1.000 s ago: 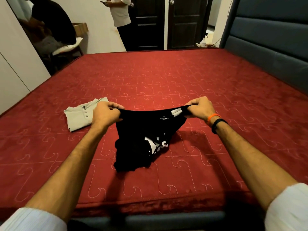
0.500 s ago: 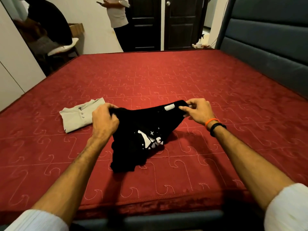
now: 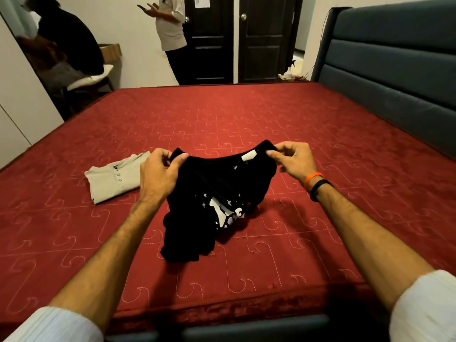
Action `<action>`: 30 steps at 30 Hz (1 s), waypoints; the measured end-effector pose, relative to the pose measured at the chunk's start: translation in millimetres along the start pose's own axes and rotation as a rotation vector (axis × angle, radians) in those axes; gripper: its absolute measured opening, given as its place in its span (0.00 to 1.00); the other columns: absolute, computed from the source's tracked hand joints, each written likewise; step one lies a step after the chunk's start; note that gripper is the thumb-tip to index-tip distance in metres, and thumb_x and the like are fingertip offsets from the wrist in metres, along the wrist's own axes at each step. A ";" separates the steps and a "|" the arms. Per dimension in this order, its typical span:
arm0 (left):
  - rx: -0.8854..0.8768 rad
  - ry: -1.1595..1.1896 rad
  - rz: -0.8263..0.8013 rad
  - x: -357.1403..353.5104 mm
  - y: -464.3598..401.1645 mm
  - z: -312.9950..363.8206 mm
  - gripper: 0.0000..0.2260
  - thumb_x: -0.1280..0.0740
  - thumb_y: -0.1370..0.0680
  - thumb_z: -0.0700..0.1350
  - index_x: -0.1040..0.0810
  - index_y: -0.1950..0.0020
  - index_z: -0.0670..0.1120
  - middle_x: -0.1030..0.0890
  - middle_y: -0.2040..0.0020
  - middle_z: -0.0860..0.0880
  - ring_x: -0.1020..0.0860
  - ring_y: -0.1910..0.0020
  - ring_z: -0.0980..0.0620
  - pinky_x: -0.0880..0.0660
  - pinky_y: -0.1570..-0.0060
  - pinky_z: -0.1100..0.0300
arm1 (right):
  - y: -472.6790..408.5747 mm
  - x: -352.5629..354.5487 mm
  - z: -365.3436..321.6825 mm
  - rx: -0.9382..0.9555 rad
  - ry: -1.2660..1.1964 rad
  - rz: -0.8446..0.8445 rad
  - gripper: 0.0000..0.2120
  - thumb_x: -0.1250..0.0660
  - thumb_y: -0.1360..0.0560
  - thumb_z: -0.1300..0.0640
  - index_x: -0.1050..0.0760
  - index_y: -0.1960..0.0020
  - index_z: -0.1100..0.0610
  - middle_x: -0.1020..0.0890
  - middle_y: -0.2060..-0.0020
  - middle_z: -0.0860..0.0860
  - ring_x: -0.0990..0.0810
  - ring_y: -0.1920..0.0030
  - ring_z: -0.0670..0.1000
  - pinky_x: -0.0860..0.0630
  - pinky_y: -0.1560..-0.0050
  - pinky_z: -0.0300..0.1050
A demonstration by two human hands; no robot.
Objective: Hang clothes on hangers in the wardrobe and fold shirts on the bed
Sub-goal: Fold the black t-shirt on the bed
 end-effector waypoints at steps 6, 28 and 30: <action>0.007 0.044 -0.057 10.9 -4.3 10.7 0.15 0.20 0.34 0.52 0.17 0.53 0.48 0.19 0.62 0.53 0.22 0.64 0.57 0.29 0.65 0.69 | -0.7 23.4 -8.1 0.007 0.033 0.195 0.07 0.20 0.33 0.50 0.18 0.63 0.49 0.16 0.67 0.46 0.19 0.66 0.42 0.23 0.64 0.39; 0.109 0.074 -0.309 -6.8 -19.0 0.5 0.07 0.22 0.30 0.49 0.15 0.60 0.48 0.15 0.64 0.50 0.18 0.65 0.55 0.22 0.61 0.61 | -1.3 43.4 22.8 -0.087 0.486 0.100 0.03 0.25 0.30 0.54 0.16 0.56 0.49 0.17 0.64 0.46 0.17 0.58 0.49 0.23 0.55 0.42; 0.039 -0.114 -0.201 -7.6 -21.1 0.8 0.08 0.23 0.29 0.54 0.16 0.62 0.52 0.17 0.66 0.55 0.19 0.65 0.57 0.23 0.61 0.60 | -3.0 41.0 26.8 -0.120 0.492 0.108 0.05 0.22 0.32 0.49 0.18 0.61 0.47 0.18 0.67 0.44 0.18 0.61 0.49 0.22 0.57 0.44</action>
Point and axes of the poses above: each hand's wrist, its own y-axis away from the middle knuckle, its own x-axis out of the back of the hand, z = x × y, the point moved 4 cm from there along -y, towards the middle knuckle
